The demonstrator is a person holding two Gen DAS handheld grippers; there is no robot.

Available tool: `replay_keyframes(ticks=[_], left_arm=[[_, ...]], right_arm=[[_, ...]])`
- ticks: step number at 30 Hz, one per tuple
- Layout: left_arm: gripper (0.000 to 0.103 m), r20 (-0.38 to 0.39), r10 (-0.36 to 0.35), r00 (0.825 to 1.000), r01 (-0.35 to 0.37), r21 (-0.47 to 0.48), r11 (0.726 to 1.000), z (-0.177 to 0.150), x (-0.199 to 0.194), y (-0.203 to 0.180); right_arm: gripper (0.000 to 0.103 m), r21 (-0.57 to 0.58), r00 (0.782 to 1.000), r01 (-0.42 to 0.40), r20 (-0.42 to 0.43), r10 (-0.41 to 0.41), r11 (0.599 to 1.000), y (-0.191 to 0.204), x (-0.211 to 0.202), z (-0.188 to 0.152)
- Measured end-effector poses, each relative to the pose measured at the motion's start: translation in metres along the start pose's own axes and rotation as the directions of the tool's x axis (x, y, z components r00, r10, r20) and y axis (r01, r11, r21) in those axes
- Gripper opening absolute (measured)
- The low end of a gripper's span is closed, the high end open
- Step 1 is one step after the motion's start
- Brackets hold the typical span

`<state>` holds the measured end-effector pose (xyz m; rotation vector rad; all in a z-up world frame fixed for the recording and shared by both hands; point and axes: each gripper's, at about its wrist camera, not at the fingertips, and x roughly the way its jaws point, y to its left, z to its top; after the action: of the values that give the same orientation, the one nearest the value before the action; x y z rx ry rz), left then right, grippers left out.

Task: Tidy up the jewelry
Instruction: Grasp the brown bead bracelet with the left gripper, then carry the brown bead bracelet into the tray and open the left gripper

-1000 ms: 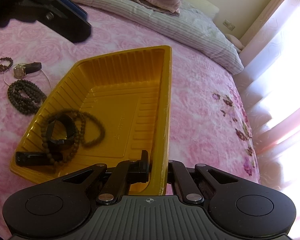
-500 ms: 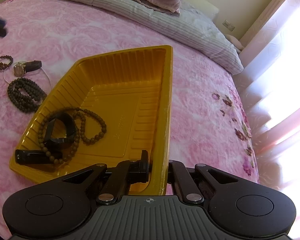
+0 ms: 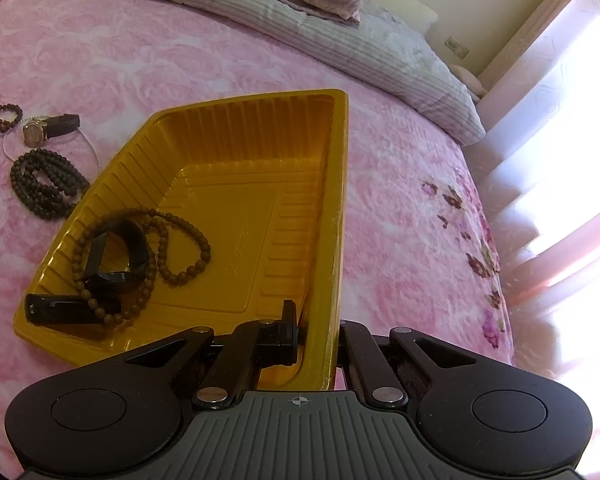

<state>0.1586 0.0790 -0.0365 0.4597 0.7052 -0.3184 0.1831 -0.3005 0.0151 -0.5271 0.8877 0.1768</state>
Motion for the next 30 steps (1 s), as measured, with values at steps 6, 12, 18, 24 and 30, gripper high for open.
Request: replay_keyframes(ticks=[6, 12, 18, 24, 30], left_arm=[[0.031, -0.005, 0.047, 0.999, -0.044, 0.294, 0.955, 0.001, 0.017, -0.029], [0.015, -0.056, 0.077, 0.995, -0.039, 0.501, 0.865, -0.001, 0.033, -0.047], [0.005, -0.060, 0.074, 0.995, -0.036, 0.487, 0.873, 0.000, 0.033, -0.044], [0.005, -0.029, -0.007, 1.000, 0.013, 0.221, 0.975, 0.024, 0.008, -0.019], [0.005, 0.052, -0.109, 0.993, 0.110, -0.017, 0.994, 0.056, -0.021, -0.005]], right_arm=[[0.004, 0.000, 1.000, 0.002, -0.005, -0.002, 1.000, 0.000, 0.000, 0.000], [0.004, 0.002, 1.000, 0.003, -0.007, -0.003, 1.000, 0.000, 0.001, 0.000], [0.004, 0.003, 1.000, 0.005, -0.008, -0.005, 1.000, 0.000, 0.002, 0.001], [0.004, 0.004, 1.000, 0.003, -0.005, -0.003, 1.000, 0.000, 0.002, 0.001], [0.004, 0.008, 1.000, 0.001, -0.001, -0.001, 1.000, -0.001, 0.002, 0.000]])
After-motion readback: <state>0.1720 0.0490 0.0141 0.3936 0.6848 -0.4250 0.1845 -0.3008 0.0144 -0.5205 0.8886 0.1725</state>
